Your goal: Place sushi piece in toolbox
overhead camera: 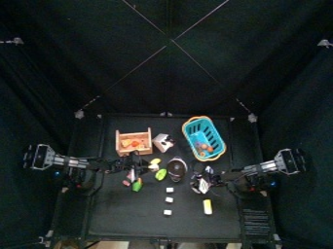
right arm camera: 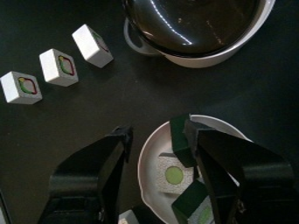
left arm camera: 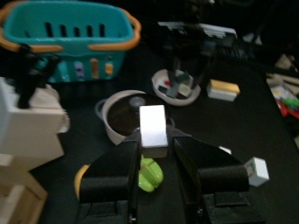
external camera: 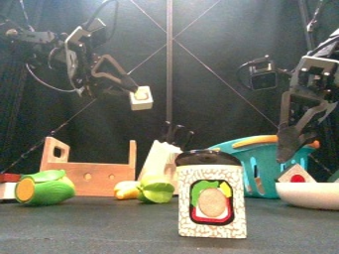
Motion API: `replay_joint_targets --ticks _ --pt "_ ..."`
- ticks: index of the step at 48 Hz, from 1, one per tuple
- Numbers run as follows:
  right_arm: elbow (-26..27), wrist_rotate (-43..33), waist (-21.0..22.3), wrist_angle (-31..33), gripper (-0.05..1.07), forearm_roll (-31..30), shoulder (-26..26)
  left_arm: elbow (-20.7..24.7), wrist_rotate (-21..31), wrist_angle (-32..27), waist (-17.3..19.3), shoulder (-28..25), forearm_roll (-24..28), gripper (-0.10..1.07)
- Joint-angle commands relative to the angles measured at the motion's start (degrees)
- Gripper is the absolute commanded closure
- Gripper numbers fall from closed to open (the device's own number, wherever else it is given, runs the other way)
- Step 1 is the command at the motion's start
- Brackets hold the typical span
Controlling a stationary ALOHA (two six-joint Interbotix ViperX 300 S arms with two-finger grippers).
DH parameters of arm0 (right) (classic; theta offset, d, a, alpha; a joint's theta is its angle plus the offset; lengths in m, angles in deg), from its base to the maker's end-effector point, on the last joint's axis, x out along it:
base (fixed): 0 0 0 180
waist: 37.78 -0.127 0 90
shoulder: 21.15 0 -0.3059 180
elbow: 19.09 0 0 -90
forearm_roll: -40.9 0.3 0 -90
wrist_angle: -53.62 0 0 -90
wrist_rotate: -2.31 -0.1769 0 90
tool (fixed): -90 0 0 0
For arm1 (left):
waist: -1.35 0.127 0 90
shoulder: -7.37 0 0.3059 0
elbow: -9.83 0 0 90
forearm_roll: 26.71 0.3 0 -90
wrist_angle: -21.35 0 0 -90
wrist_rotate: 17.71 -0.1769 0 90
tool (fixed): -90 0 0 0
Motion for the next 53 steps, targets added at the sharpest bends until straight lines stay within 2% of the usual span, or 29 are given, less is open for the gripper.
replay_joint_targets --ticks 1,15,26,41,53 --pt "0.5 0.0 0.1 -0.3 0.17 0.1 0.0 -0.4 -0.1 0.2 4.7 2.2 -0.2 0.45" --pt "0.9 0.0 0.0 -0.5 0.17 0.0 1.9 -3.1 0.0 0.2 17.3 1.8 -0.3 0.45" --pt "1.2 0.1 0.1 -0.5 0.17 -0.3 2.5 -3.2 -0.1 0.1 23.6 -0.1 -0.2 0.37" --pt "1.2 0.1 0.1 -0.5 0.17 -0.4 2.5 -1.7 -0.2 0.5 25.1 -7.6 0.5 0.22" --pt "1.0 0.0 0.1 -0.5 0.17 0.1 2.5 -1.1 -0.2 0.5 25.2 -9.8 0.6 0.18"
